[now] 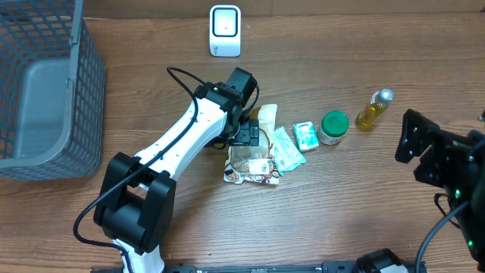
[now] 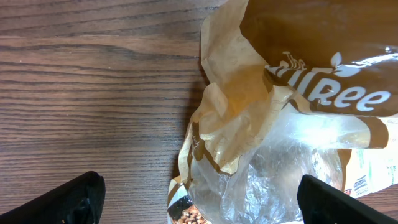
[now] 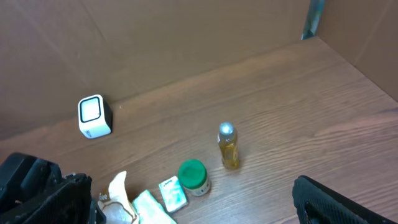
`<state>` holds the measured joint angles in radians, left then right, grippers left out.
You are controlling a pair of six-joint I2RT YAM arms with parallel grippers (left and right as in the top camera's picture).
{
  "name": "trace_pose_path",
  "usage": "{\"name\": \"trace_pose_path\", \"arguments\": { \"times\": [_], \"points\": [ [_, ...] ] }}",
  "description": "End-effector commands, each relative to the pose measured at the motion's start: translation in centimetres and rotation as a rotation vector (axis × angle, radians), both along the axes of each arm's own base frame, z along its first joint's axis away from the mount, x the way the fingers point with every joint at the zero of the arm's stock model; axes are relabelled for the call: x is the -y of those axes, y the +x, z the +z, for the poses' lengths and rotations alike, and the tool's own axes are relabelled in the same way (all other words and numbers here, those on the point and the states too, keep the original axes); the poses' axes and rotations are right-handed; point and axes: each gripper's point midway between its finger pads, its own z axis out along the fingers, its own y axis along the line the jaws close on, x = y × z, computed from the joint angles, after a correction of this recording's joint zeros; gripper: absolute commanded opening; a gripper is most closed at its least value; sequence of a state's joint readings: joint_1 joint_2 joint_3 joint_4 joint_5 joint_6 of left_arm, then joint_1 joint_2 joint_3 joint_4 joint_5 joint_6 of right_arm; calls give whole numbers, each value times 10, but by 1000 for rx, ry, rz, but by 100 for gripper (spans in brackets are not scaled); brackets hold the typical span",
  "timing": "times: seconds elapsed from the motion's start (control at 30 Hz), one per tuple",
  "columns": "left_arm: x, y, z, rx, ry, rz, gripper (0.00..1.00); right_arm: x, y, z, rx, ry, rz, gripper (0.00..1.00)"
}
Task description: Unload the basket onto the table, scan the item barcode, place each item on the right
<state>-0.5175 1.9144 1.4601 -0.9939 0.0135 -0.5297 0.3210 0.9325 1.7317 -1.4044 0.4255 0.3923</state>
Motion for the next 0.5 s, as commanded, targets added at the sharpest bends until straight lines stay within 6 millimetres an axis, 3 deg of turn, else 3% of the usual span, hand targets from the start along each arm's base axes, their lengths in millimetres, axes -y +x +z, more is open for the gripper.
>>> {"name": "trace_pose_path", "arguments": {
  "times": [0.0, 0.07, 0.27, 0.47],
  "points": [
    [-3, 0, -2, 3, 12, 18, 100, 4, -13, -3, -3, -4, 1, 100],
    [-3, 0, -2, 3, 12, 18, 100, 2, -19, -10, -33, 4, 19, 100],
    [-3, 0, -2, 3, 12, 18, 100, -30, -32, -25, -97, 109, 194, 100],
    [-3, 0, -2, 3, 12, 18, 100, -40, -25, -33, -18, 149, 236, 100]
  ]
}}
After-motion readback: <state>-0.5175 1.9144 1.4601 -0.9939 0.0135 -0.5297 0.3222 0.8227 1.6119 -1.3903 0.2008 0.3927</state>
